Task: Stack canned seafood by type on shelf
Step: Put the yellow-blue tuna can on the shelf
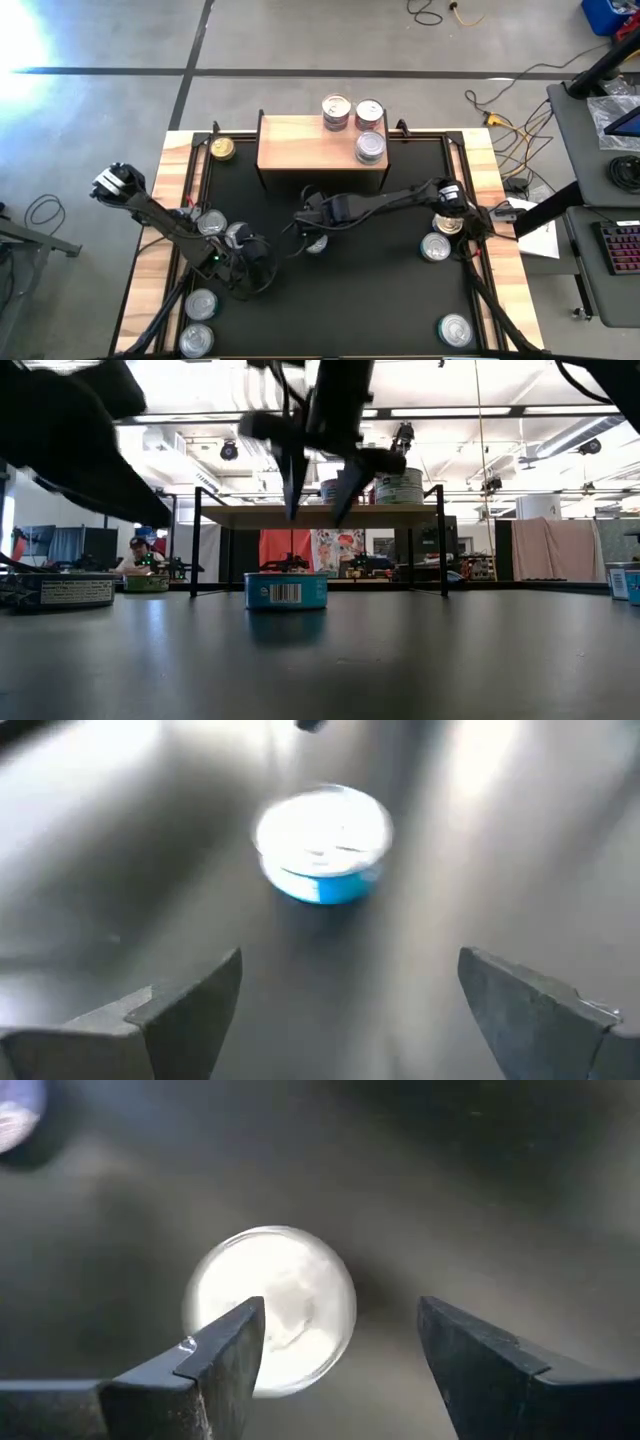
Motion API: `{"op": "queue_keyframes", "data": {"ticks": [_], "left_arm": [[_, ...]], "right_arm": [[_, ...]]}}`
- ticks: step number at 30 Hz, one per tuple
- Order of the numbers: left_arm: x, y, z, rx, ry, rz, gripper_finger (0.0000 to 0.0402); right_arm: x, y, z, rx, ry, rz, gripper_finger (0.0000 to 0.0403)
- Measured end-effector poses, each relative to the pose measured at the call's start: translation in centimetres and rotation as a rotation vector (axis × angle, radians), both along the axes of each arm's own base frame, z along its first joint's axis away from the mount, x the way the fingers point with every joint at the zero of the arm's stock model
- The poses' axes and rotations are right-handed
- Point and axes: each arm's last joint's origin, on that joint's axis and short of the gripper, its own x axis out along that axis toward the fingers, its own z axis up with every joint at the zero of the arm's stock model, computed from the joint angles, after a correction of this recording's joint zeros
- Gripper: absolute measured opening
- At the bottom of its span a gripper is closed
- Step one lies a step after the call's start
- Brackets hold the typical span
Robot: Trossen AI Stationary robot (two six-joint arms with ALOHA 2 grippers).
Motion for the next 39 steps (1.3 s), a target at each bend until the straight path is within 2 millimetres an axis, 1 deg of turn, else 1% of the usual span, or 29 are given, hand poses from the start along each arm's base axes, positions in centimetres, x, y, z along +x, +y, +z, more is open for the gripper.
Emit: {"op": "queue_keyframes", "data": {"ticks": [4, 8, 12, 17, 20, 23, 27, 30, 33, 36, 39], "left_arm": [[0.7, 0.9, -1.6, 0.026, 0.018, 0.017, 0.0356], [1.5, 1.2, -3.1, -0.080, -0.063, -0.010, 0.0356], [2.2, 1.8, -4.7, -0.132, -0.128, 0.004, 0.0356], [3.4, 3.2, -6.5, -0.101, -0.124, 0.078, 0.0356], [4.2, 4.4, -7.4, -0.083, -0.127, 0.120, 0.0356], [4.8, 5.7, -8.0, -0.075, -0.131, 0.166, 0.0356], [5.2, 7.1, -8.1, -0.064, -0.129, 0.216, 0.0356], [5.1, 7.8, -8.0, -0.038, -0.112, 0.229, 0.0356], [4.8, 8.6, -7.7, -0.037, -0.090, 0.274, 0.0356], [3.7, 9.0, -7.5, -0.068, -0.089, 0.348, 0.0356], [2.5, 8.5, -6.9, -0.103, -0.116, 0.330, 0.0356]], "right_arm": [[-0.2, -1.3, -2.1, 0.017, 0.044, -0.073, 0.0246], [-0.5, -1.5, -3.2, 0.058, 0.064, -0.115, 0.0238], [-0.9, -0.4, -4.0, 0.106, 0.097, -0.113, 0.0234], [-1.2, 1.6, -4.2, 0.149, 0.103, -0.092, 0.0233], [-1.3, 2.4, -4.2, 0.164, 0.101, -0.091, 0.0233], [-1.4, 2.9, -4.2, 0.163, 0.103, -0.088, 0.0233], [-1.4, 3.1, -4.1, 0.131, 0.094, -0.091, 0.0233], [-1.5, 2.2, -3.8, 0.055, 0.090, -0.104, 0.0233], [-1.7, 0.5, -3.8, -0.043, 0.128, -0.118, 0.0233], [-1.5, -1.0, -4.7, -0.063, 0.155, -0.108, 0.0233], [-1.1, -1.9, -5.5, -0.045, 0.167, -0.092, 0.0233]]}}
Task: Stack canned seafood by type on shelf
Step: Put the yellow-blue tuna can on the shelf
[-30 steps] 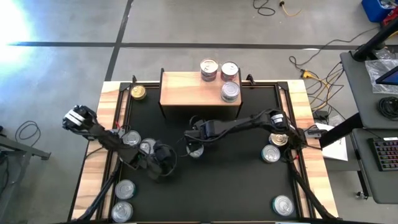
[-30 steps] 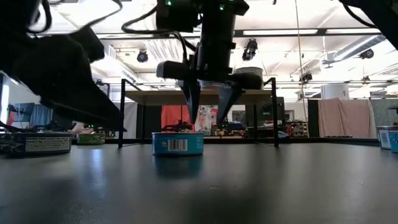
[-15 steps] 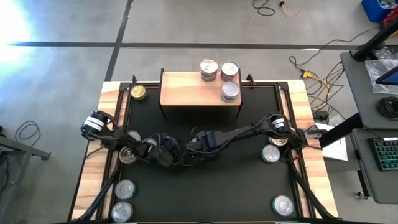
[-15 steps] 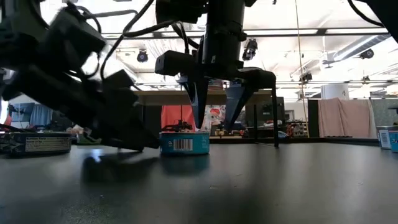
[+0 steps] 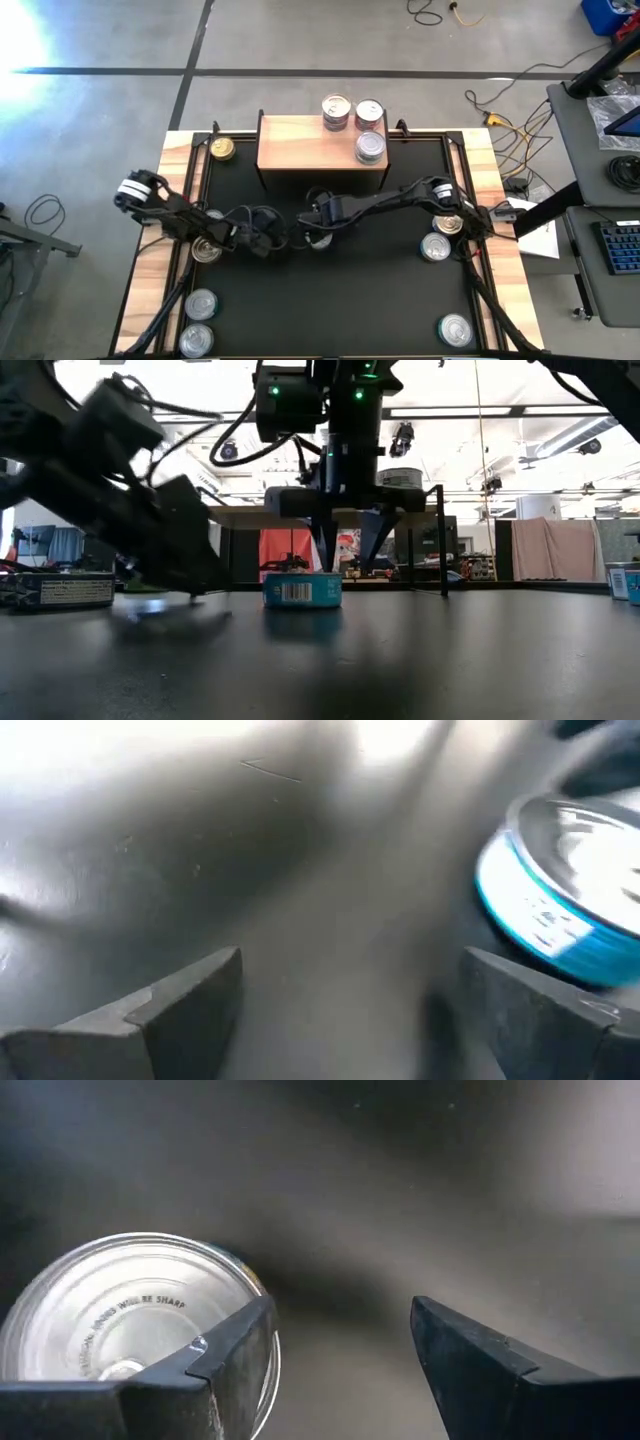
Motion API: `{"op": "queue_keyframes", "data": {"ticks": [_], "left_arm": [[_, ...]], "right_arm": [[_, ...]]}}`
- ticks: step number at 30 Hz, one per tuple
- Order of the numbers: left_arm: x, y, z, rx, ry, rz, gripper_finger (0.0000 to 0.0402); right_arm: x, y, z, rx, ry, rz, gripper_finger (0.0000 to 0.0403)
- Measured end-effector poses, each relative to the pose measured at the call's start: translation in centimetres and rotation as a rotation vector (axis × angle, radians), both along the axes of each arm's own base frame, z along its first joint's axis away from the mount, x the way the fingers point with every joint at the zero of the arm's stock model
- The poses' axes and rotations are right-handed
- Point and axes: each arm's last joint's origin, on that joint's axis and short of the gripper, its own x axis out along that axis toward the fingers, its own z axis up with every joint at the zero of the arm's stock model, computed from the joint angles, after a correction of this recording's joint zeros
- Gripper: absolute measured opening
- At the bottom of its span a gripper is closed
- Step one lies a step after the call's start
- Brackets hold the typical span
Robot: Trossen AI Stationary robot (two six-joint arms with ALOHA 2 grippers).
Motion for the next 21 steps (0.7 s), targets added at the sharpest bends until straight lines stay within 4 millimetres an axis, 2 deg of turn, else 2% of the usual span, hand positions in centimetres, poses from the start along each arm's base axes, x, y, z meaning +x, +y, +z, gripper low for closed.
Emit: {"op": "queue_keyframes", "data": {"ticks": [5, 10, 14, 18, 21], "left_arm": [[-1.3, -2.0, 1.2, -0.067, -0.051, -0.130, 0.0356], [-2.3, -3.8, 1.4, -0.072, -0.003, -0.212, 0.0356], [-1.6, -4.7, 1.3, -0.056, 0.030, -0.269, 0.0356], [0.1, -5.5, 1.1, 0.016, 0.083, -0.325, 0.0356], [1.6, -6.3, 0.8, 0.036, 0.121, -0.394, 0.0356]], "right_arm": [[0.0, 0.0, -0.2, 0.028, -0.002, 0.012, 0.0233], [-0.2, 2.1, -0.2, 0.121, 0.012, 0.052, 0.0233], [-0.4, 4.5, -0.2, 0.198, 0.003, 0.043, 0.0233], [-0.5, 6.3, 0.0, 0.316, -0.018, 0.053, 0.0233], [-0.7, 7.3, 0.8, 0.321, -0.044, 0.074, 0.0233]]}}
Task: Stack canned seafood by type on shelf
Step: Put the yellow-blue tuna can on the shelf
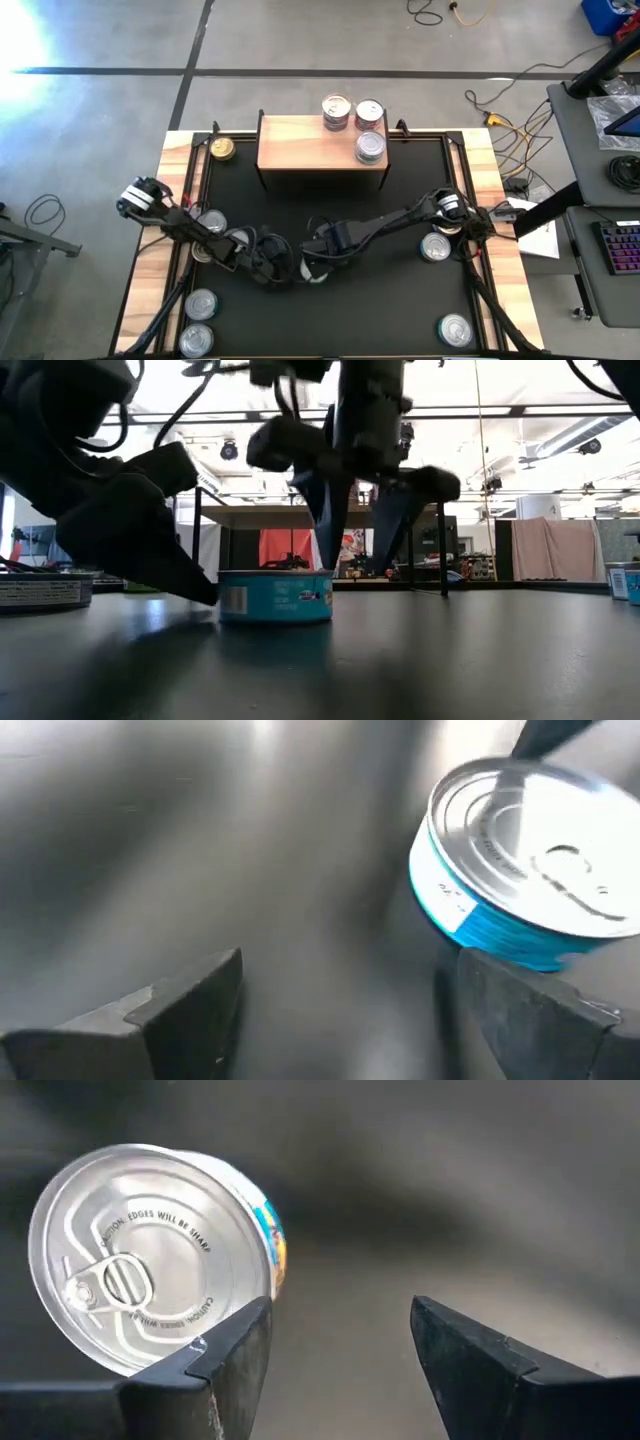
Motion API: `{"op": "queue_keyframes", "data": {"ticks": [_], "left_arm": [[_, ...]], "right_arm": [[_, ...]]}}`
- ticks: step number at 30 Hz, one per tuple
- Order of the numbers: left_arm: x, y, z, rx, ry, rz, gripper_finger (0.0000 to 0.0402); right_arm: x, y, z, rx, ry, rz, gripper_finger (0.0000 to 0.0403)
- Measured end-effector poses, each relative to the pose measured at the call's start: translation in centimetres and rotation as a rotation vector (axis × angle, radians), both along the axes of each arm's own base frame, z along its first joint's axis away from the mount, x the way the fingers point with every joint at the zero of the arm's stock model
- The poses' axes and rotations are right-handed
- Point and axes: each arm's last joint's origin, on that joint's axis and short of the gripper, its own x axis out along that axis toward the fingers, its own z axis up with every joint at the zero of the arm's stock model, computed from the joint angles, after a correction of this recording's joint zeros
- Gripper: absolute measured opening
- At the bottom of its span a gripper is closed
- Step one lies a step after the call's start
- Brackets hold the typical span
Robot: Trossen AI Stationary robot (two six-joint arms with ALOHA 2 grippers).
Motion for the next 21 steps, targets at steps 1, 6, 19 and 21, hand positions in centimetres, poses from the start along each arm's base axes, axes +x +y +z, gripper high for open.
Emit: {"op": "queue_keyframes", "data": {"ticks": [1, 6, 19, 21], "left_arm": [[0.5, -0.3, -0.1, 0.000, 0.009, -0.020, 0.0356], [1.3, -1.0, -0.3, -0.032, 0.013, -0.025, 0.0356], [1.0, -3.2, 0.7, -0.042, 0.041, -0.152, 0.0356], [1.0, -3.4, 0.7, -0.025, 0.049, -0.190, 0.0356]], "right_arm": [[-0.1, 0.2, 0.5, -0.019, -0.013, 0.006, 0.0233], [-1.4, 0.2, 4.1, -0.171, -0.079, 0.026, 0.0233], [-4.1, 3.6, 3.8, -0.242, 0.027, 0.212, 0.0233], [-4.4, 4.3, 3.2, -0.240, 0.024, 0.231, 0.0233]]}}
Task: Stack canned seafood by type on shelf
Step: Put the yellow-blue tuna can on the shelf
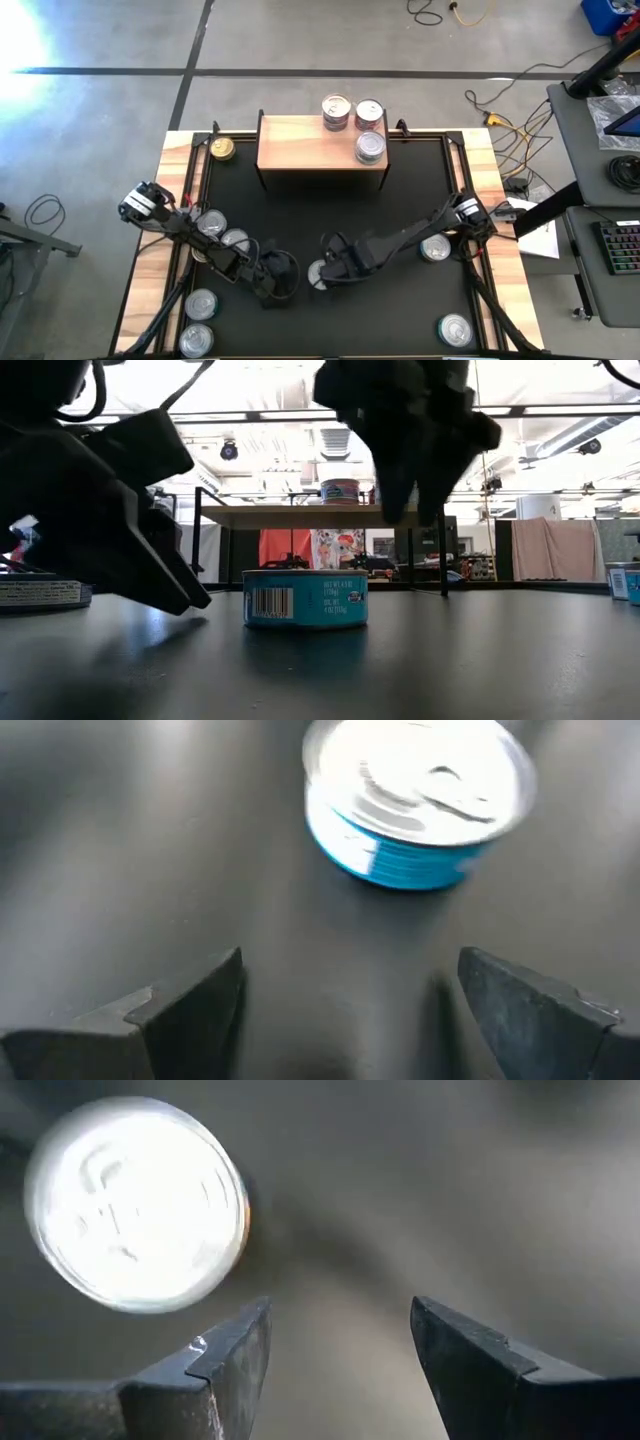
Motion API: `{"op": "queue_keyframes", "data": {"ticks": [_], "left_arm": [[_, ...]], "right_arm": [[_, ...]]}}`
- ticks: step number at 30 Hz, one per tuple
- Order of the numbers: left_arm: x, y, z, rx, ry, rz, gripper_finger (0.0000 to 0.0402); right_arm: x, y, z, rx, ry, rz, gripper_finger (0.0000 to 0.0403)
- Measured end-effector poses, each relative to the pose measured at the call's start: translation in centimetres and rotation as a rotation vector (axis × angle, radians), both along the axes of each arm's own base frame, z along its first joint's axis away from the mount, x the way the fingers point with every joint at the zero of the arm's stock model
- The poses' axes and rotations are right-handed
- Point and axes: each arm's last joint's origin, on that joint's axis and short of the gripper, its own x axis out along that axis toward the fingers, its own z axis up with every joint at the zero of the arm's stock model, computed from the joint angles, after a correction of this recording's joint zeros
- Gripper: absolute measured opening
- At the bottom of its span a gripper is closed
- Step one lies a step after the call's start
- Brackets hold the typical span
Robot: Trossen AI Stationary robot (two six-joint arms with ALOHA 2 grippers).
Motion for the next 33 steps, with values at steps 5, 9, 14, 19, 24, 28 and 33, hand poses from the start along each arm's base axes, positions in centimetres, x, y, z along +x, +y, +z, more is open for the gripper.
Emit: {"op": "queue_keyframes", "data": {"ticks": [5, 9, 14, 19, 24, 28, 33], "left_arm": [[0.2, 0.0, 0.0, -0.015, -0.004, -0.004, 0.0356], [1.8, 0.5, 0.0, -0.027, -0.089, 0.047, 0.0356], [4.7, 1.7, 0.6, 0.025, -0.100, 0.063, 0.0356], [5.8, 4.0, 0.6, 0.078, -0.040, 0.123, 0.0356], [5.4, 6.2, 1.2, 0.135, 0.042, 0.163, 0.0356], [3.8, 6.4, 2.5, 0.190, 0.137, 0.147, 0.0356], [1.5, 4.5, 4.3, 0.145, 0.104, 0.028, 0.0356]], "right_arm": [[-1.2, -0.1, -2.5, -0.032, 0.066, -0.051, 0.0233], [-1.8, -1.0, -4.5, -0.018, 0.087, -0.169, 0.0233], [-1.4, -0.9, -5.9, 0.081, 0.033, -0.240, 0.0233], [-1.0, 0.8, -5.1, 0.194, 0.001, -0.211, 0.0233], [-0.7, 2.5, -3.6, 0.243, -0.047, -0.194, 0.0233], [-1.1, 2.9, -2.7, 0.233, -0.035, -0.182, 0.0233], [-2.2, 2.0, -2.8, 0.098, 0.032, -0.135, 0.0233]]}}
